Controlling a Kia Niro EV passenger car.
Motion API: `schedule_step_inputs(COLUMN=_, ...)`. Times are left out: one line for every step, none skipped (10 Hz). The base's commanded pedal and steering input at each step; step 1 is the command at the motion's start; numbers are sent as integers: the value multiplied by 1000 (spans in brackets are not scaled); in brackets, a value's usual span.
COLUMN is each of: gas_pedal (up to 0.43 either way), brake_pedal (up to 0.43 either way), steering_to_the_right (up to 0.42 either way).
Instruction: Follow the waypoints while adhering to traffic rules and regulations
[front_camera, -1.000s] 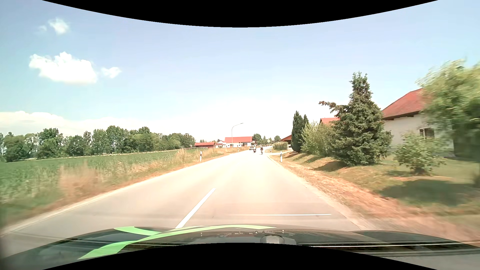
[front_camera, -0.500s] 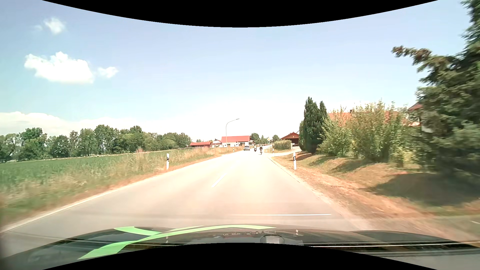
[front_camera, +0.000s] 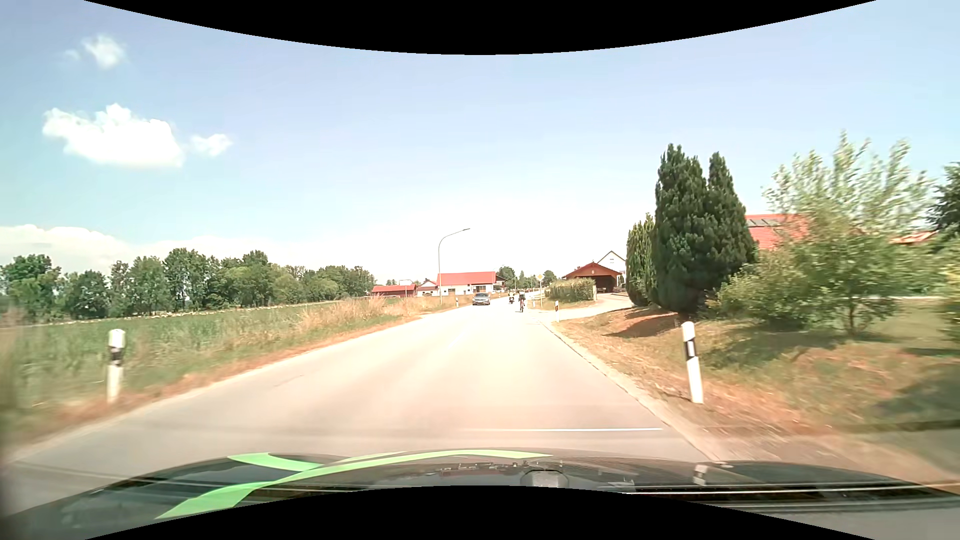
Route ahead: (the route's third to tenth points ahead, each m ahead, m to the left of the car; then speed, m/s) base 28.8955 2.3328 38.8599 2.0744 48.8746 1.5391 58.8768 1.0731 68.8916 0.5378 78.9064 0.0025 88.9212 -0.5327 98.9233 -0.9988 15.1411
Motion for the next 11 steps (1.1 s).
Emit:
schedule_step_inputs(gas_pedal=0, brake_pedal=116, steering_to_the_right=1)
schedule_step_inputs(gas_pedal=0, brake_pedal=73, steering_to_the_right=0)
schedule_step_inputs(gas_pedal=0, brake_pedal=0, steering_to_the_right=0)
schedule_step_inputs(gas_pedal=0, brake_pedal=0, steering_to_the_right=0)
schedule_step_inputs(gas_pedal=87, brake_pedal=0, steering_to_the_right=-2)
schedule_step_inputs(gas_pedal=157, brake_pedal=0, steering_to_the_right=-4)
schedule_step_inputs(gas_pedal=189, brake_pedal=0, steering_to_the_right=-5)
schedule_step_inputs(gas_pedal=197, brake_pedal=0, steering_to_the_right=-7)
schedule_step_inputs(gas_pedal=197, brake_pedal=0, steering_to_the_right=-9)
schedule_step_inputs(gas_pedal=220, brake_pedal=0, steering_to_the_right=-13)
schedule_step_inputs(gas_pedal=260, brake_pedal=0, steering_to_the_right=-17)
